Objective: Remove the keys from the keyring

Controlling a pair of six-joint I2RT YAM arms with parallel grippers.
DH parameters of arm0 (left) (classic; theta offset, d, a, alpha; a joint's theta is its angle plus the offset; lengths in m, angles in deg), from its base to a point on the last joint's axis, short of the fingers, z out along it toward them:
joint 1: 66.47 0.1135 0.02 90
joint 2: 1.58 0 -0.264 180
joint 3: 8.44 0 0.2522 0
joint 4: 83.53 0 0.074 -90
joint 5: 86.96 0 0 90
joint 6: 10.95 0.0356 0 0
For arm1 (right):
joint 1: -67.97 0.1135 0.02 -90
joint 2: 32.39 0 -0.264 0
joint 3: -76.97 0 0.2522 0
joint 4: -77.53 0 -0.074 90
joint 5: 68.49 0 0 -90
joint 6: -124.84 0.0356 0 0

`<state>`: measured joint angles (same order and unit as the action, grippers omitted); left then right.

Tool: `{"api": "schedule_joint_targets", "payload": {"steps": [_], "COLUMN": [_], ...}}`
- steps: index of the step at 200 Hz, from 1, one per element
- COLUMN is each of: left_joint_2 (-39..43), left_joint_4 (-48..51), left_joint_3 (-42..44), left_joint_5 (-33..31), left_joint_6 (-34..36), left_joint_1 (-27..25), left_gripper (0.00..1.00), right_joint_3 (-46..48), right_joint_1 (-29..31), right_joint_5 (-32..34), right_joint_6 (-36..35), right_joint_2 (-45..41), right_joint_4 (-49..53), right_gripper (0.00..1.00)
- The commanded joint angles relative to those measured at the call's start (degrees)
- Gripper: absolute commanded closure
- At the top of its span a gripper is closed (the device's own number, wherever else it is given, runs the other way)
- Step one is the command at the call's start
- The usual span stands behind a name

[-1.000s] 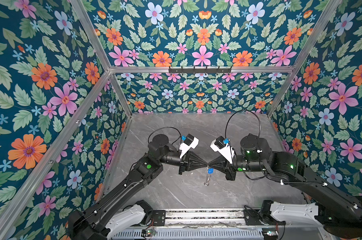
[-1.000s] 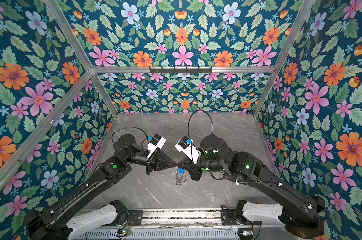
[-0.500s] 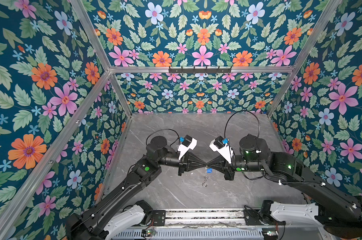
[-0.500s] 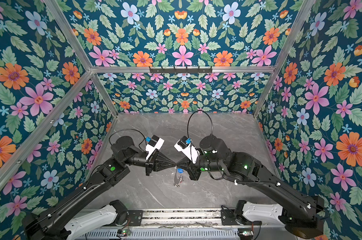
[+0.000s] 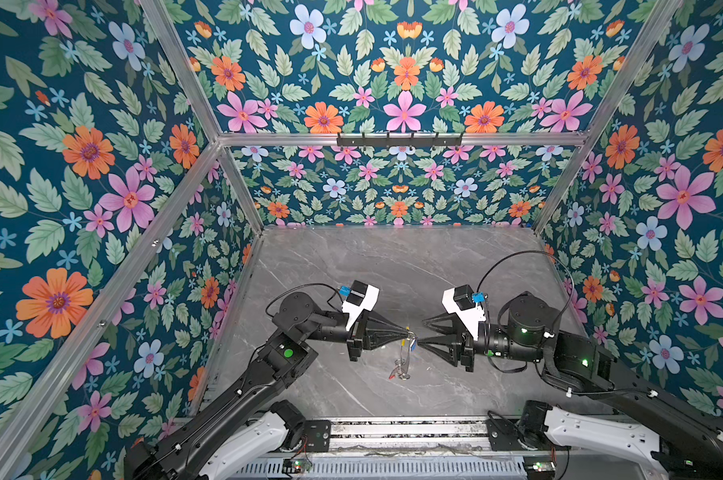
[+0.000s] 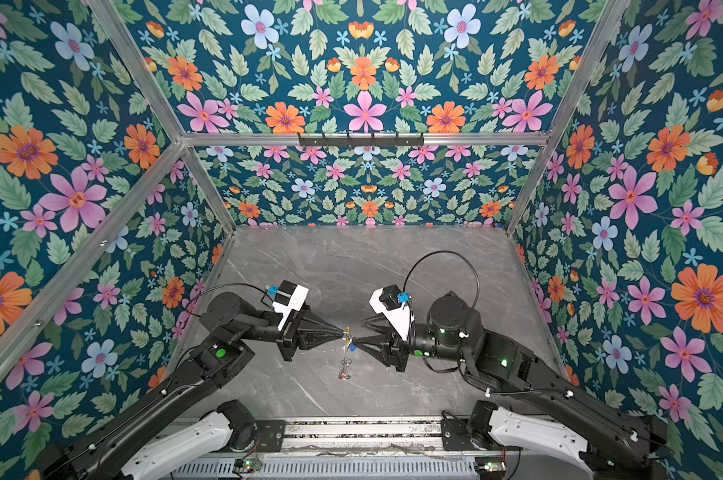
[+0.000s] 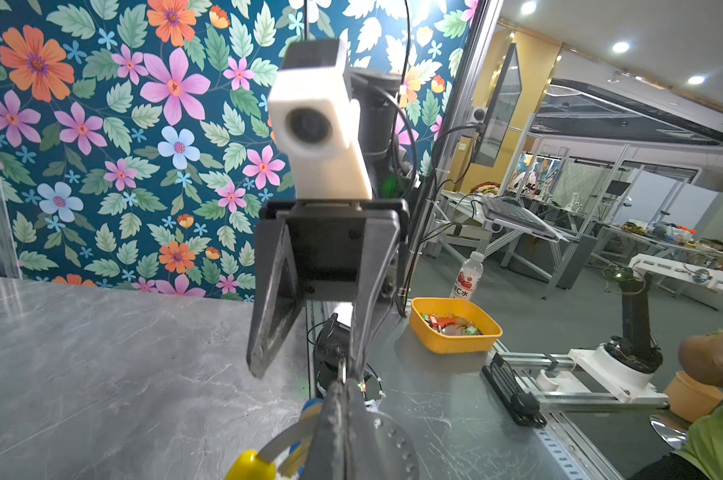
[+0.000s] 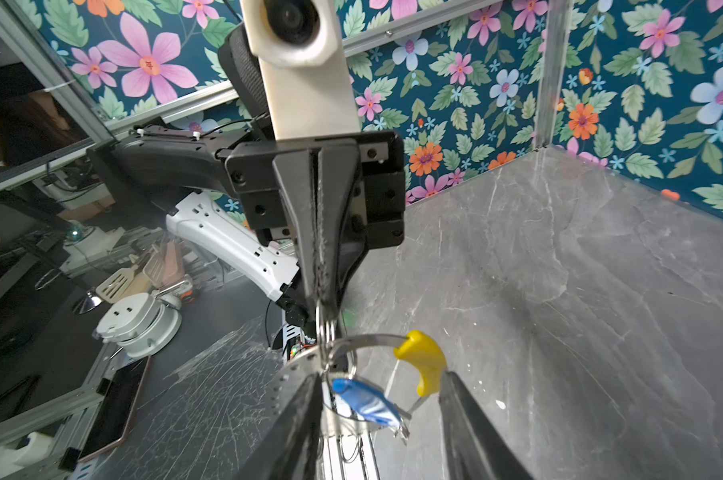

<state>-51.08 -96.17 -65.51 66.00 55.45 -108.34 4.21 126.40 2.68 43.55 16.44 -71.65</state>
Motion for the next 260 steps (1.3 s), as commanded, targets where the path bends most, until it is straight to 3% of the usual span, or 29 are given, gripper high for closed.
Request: {"api": "schedule_joint_targets", "payload": {"steps": [1, 59, 95, 161, 185, 260], "left_joint_2": [-0.08, 0.61, 0.74, 1.32, 1.77, 1.93], "left_joint_4": [-6.08, -9.28, -9.82, -9.20, -9.20, -15.41], "left_joint_3": [0.23, 1.39, 1.73, 1.74, 1.79, 4.14], "left_joint_5": [1.03, 0.52, -0.70, -3.73, -5.78, -7.66], "left_joint_6": [-2.29, -4.18, -4.33, -3.92, -3.83, -7.64], "left_joint_1": [0.06, 0.06, 0.04, 0.11, 0.05, 0.12], "left_gripper": [1.00, 1.00, 1.00, 1.00, 1.00, 1.00], "right_joint_3": [1.69, 2.65, 2.14, 1.74, 1.38, -0.75], "right_joint_1": [0.01, 0.07, 0.09, 0.09, 0.07, 0.10], "right_joint_5": [-3.75, -7.33, -7.36, -6.69, -6.44, -8.08], "right_joint_6": [0.43, 0.43, 0.52, 0.83, 0.87, 0.44], "right_joint_2": [-0.69, 0.78, 1.72, 1.63, 1.99, 5.41], "right_joint_4": [-5.98, -7.51, -7.40, -6.67, -6.13, -5.72], "right_gripper": [0.51, 0.58, 0.75, 0.86, 1.00, 1.00]}}
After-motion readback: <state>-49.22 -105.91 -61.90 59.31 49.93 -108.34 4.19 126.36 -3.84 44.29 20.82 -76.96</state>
